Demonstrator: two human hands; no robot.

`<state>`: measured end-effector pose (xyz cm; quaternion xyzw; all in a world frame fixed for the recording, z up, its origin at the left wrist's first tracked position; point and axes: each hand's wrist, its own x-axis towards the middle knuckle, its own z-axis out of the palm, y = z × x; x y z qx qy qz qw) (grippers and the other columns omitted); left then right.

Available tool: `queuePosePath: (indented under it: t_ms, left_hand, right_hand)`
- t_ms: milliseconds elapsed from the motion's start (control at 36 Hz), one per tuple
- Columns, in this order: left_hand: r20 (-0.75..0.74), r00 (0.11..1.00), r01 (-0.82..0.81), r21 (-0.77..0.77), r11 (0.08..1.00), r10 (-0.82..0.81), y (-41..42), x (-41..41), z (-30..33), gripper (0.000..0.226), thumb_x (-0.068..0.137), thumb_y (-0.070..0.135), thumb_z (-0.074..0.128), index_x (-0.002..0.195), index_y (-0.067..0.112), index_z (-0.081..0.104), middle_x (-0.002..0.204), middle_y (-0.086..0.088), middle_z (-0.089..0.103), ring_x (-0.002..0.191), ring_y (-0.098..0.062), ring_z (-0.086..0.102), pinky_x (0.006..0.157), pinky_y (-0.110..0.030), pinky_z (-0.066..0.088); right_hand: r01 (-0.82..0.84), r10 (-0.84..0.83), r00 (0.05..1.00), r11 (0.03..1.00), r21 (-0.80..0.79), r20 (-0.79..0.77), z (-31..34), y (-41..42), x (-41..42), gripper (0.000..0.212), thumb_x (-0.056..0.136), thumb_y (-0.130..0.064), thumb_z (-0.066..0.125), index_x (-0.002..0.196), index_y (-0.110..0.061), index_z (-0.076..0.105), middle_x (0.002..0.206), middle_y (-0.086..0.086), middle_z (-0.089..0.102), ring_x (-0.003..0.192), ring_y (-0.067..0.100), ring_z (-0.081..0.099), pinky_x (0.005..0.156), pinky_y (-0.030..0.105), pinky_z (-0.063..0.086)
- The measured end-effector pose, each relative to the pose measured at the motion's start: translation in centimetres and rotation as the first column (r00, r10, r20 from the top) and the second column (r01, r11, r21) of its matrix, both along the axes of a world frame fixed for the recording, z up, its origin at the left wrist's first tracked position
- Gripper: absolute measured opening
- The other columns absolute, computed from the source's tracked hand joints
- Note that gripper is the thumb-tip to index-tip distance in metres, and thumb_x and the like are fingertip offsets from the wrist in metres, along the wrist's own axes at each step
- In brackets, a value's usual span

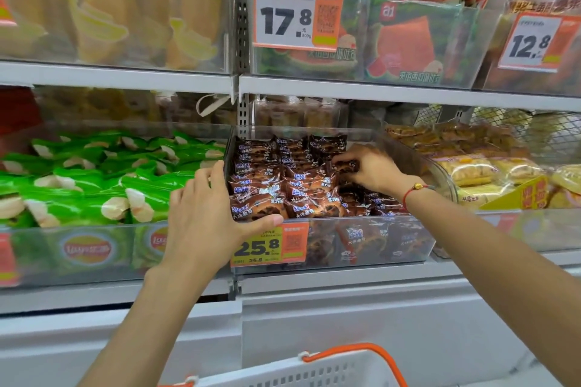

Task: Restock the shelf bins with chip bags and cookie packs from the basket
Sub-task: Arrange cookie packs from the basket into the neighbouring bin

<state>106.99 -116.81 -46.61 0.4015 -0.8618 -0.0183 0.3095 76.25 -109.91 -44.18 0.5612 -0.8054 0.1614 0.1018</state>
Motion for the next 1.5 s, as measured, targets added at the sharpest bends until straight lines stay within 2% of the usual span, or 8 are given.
queuePosePath:
  t_ms: [306,417,639,944,1083,1194,1417,1500]
  left_hand:
    - [0.043,0.999,-0.008,0.022,1.000,0.007,0.2,0.1,0.5,0.127,0.047,0.095,0.038,0.145,0.016,0.025,0.141,-0.003,0.039,0.126,-0.023,0.042,0.102,-0.039,0.033]
    - [0.028,1.000,0.011,-0.047,0.999,-0.010,1.2,0.4,0.9,0.121,0.059,0.088,0.049,0.150,0.016,0.018,0.151,-0.001,0.029,0.138,-0.021,0.028,0.111,-0.037,0.026]
    - [-0.114,0.957,0.230,-0.259,0.938,-0.266,6.1,0.1,2.1,0.036,0.086,0.041,0.064,0.117,0.025,0.058,0.113,0.007,0.059,0.103,-0.019,0.058,0.074,-0.032,0.041]
    - [0.318,0.850,0.310,0.342,0.887,-0.420,11.4,-1.6,-6.7,0.016,0.088,0.032,0.054,0.099,0.030,0.066,0.108,0.007,0.068,0.105,-0.022,0.061,0.076,-0.030,0.044]
    - [0.573,0.609,0.259,0.510,0.820,-0.549,13.8,-1.9,-13.9,0.025,0.092,0.026,0.048,0.111,0.024,0.065,0.116,0.002,0.063,0.107,-0.024,0.060,0.080,-0.030,0.043]
    - [0.542,0.445,0.127,0.750,0.649,-0.713,15.3,-2.1,-21.2,0.008,0.091,0.018,0.048,0.085,0.021,0.053,0.089,-0.001,0.049,0.079,-0.021,0.046,0.070,-0.034,0.038]
    - [0.146,0.732,-0.055,0.986,0.156,-0.665,22.0,0.8,-34.0,0.030,0.095,0.017,0.058,0.122,0.005,0.056,0.107,-0.010,0.056,0.090,-0.019,0.052,0.080,-0.027,0.043]
    - [0.138,0.842,-0.042,0.981,0.192,-0.521,23.7,1.3,-35.4,0.034,0.099,0.016,0.051,0.130,0.005,0.048,0.082,-0.002,0.054,0.065,-0.012,0.047,0.058,-0.020,0.036]
  right_hand:
    - [0.051,-0.048,0.999,0.972,0.231,-0.019,2.0,1.4,2.7,0.063,0.090,-0.022,0.063,0.146,-0.030,0.034,0.128,0.009,0.058,0.094,0.021,0.059,0.075,0.027,0.044]
    - [0.046,-0.044,0.999,0.988,0.146,-0.014,3.1,3.5,4.0,0.068,0.086,-0.017,0.067,0.146,-0.022,0.035,0.145,0.008,0.046,0.127,0.027,0.049,0.104,0.040,0.042]
    - [-0.064,0.072,0.993,0.994,-0.088,0.091,1.3,12.1,9.0,0.037,0.086,-0.014,0.068,0.122,-0.023,0.061,0.112,-0.003,0.060,0.103,0.013,0.053,0.090,0.025,0.042]
    - [-0.157,0.074,0.933,0.964,0.213,0.351,-10.8,18.8,14.0,0.015,0.084,-0.013,0.065,0.093,-0.023,0.071,0.071,-0.016,0.058,0.070,0.010,0.057,0.073,0.028,0.049]
    - [-0.172,-0.042,0.913,0.862,0.476,0.405,-18.3,20.9,15.1,0.025,0.086,-0.009,0.057,0.105,-0.019,0.069,0.094,-0.002,0.066,0.080,0.010,0.051,0.078,0.028,0.047]
    - [-0.242,-0.102,0.889,0.723,0.647,0.446,-23.4,22.3,16.0,0.026,0.087,-0.007,0.054,0.108,-0.008,0.069,0.110,0.012,0.066,0.096,0.030,0.060,0.086,0.037,0.050]
    - [-0.296,0.027,0.949,0.417,0.860,0.313,-30.4,23.7,18.2,0.041,0.086,-0.032,0.069,0.118,-0.009,0.057,0.120,0.011,0.058,0.112,0.029,0.055,0.085,0.038,0.050]
    - [-0.282,0.057,0.957,0.407,0.869,0.284,-31.2,23.6,18.5,0.049,0.080,-0.040,0.074,0.111,-0.007,0.055,0.106,0.008,0.058,0.098,0.027,0.058,0.075,0.035,0.046]
